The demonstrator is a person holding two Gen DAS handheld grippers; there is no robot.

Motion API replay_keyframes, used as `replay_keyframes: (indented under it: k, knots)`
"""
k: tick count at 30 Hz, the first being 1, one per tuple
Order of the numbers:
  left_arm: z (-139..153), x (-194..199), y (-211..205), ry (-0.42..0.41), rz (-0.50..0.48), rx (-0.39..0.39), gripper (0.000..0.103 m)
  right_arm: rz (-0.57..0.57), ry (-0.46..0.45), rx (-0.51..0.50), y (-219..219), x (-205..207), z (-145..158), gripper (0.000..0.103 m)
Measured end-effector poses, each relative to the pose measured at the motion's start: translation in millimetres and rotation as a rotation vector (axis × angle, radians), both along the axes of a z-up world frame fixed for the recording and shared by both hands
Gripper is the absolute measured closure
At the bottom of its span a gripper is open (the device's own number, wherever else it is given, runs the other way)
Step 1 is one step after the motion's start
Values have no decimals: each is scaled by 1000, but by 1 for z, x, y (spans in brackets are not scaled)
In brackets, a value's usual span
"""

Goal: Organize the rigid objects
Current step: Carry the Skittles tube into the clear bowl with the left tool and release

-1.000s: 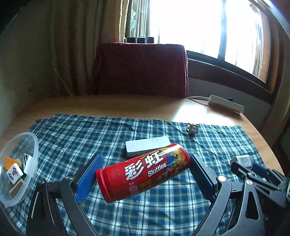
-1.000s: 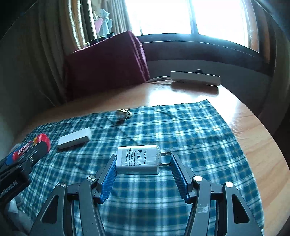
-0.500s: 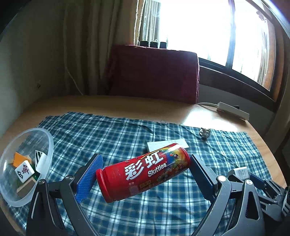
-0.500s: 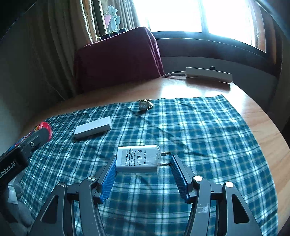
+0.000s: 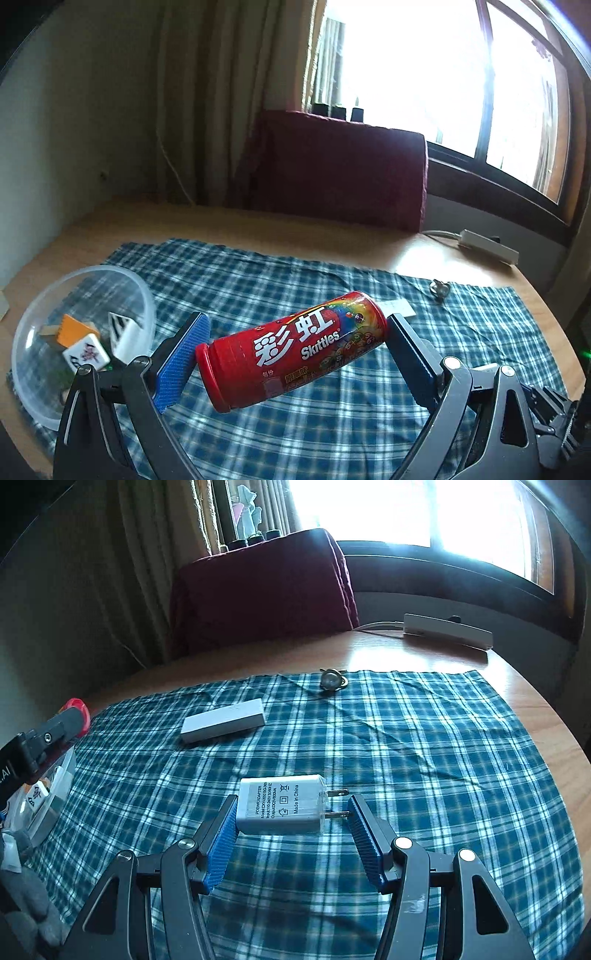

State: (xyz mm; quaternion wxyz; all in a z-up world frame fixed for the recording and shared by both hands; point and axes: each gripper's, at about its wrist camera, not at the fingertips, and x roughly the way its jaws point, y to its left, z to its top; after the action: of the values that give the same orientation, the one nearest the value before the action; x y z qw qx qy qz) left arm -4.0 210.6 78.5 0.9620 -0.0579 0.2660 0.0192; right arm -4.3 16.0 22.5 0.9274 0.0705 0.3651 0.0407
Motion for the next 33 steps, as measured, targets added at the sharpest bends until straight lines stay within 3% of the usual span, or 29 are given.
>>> replay_keyframes:
  k: [17,33]
  knots:
    - [3,-28,87,-74,210,-6,8,15,6,-13,22,-2,-4,42]
    - [-11,-45,171,-67,430,-27,7,16,11,-8,21,0,-5,42]
